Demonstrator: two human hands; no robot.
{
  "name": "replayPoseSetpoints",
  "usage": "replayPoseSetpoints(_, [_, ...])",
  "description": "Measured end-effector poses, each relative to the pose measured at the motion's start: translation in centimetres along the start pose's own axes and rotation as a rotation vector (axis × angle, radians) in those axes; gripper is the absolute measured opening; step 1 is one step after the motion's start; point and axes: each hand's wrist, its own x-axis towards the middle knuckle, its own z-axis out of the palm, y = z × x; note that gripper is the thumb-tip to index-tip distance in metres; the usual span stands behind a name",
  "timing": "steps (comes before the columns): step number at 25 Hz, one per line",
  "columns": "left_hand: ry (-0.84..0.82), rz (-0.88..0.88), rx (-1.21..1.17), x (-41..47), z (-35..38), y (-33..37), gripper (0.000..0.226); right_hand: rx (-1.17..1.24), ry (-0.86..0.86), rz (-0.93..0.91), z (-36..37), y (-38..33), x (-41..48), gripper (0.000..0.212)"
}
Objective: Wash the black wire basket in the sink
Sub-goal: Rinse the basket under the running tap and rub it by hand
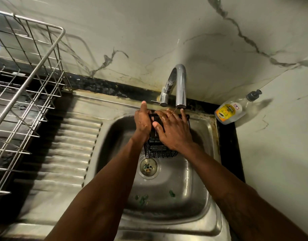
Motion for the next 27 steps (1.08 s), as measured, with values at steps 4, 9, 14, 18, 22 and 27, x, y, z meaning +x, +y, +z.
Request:
replayPoseSetpoints(4, [-0.017, 0.007, -0.008, 0.1, 0.9, 0.1, 0.057, 0.18, -0.095, 0.141, -1.4, 0.4, 2.1, 0.044])
replayPoseSetpoints(9, [-0.035, 0.041, 0.174, 0.1, 2.4, 0.9, 0.059, 0.194, -0.059, 0.255, -1.2, 1.3, 3.8, 0.046])
replayPoseSetpoints(14, [-0.08, 0.072, 0.195, -0.2, 1.9, 0.3, 0.07, -0.073, 0.041, -0.047, 0.1, 1.7, -0.1, 0.048])
replayPoseSetpoints(18, [-0.11, 0.09, 0.207, -1.1, 1.7, 0.3, 0.059, -0.065, 0.031, -0.005, -1.2, 1.4, 0.1, 0.041])
replayPoseSetpoints(22, [-0.121, 0.097, 0.234, -0.8, 0.8, 0.8, 0.067, 0.027, -0.031, 0.075, -2.9, 0.2, 2.3, 0.048])
replayPoseSetpoints(27, [-0.056, 0.06, 0.276, 1.2, -1.4, 1.6, 0.069, 0.052, -0.075, -0.062, -2.0, -0.1, 1.7, 0.06])
